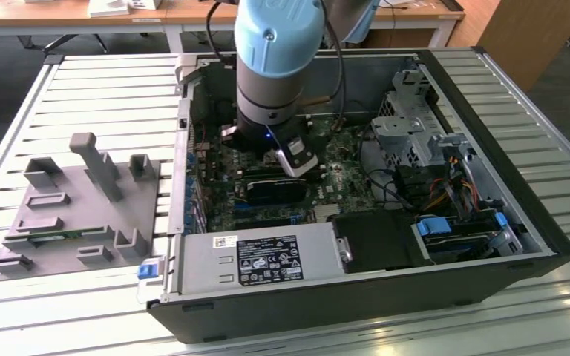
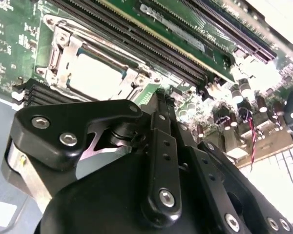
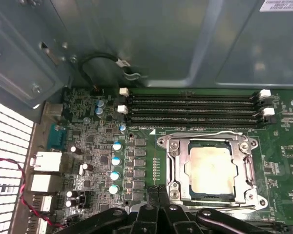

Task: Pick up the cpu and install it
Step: 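Install the second cpu locking lever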

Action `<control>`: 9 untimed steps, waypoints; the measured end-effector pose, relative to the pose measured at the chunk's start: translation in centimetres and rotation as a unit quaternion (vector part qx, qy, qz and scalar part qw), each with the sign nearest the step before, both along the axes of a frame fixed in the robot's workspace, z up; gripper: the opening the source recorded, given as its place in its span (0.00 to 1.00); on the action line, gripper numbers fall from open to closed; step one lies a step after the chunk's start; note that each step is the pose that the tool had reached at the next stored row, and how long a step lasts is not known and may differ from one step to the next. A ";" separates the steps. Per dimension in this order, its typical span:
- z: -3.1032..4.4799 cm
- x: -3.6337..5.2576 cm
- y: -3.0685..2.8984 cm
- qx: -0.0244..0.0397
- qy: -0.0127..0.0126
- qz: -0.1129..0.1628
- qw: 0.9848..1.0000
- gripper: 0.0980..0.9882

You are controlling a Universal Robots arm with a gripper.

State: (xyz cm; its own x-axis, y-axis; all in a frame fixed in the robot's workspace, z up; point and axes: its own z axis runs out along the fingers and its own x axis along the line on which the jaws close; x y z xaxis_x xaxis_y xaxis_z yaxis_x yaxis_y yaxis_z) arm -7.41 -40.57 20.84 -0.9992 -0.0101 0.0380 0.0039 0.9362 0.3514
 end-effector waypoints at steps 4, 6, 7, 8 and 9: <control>0.62 -0.01 0.01 0.000 0.000 0.000 1.000 0.01; 1.01 -0.02 0.03 0.000 0.000 0.000 1.000 0.01; 1.26 -0.03 0.04 0.000 0.000 0.000 1.000 0.01; 1.50 -0.04 0.04 0.000 0.000 0.000 1.000 0.01; 1.70 -0.05 0.05 0.000 0.000 0.000 1.000 0.01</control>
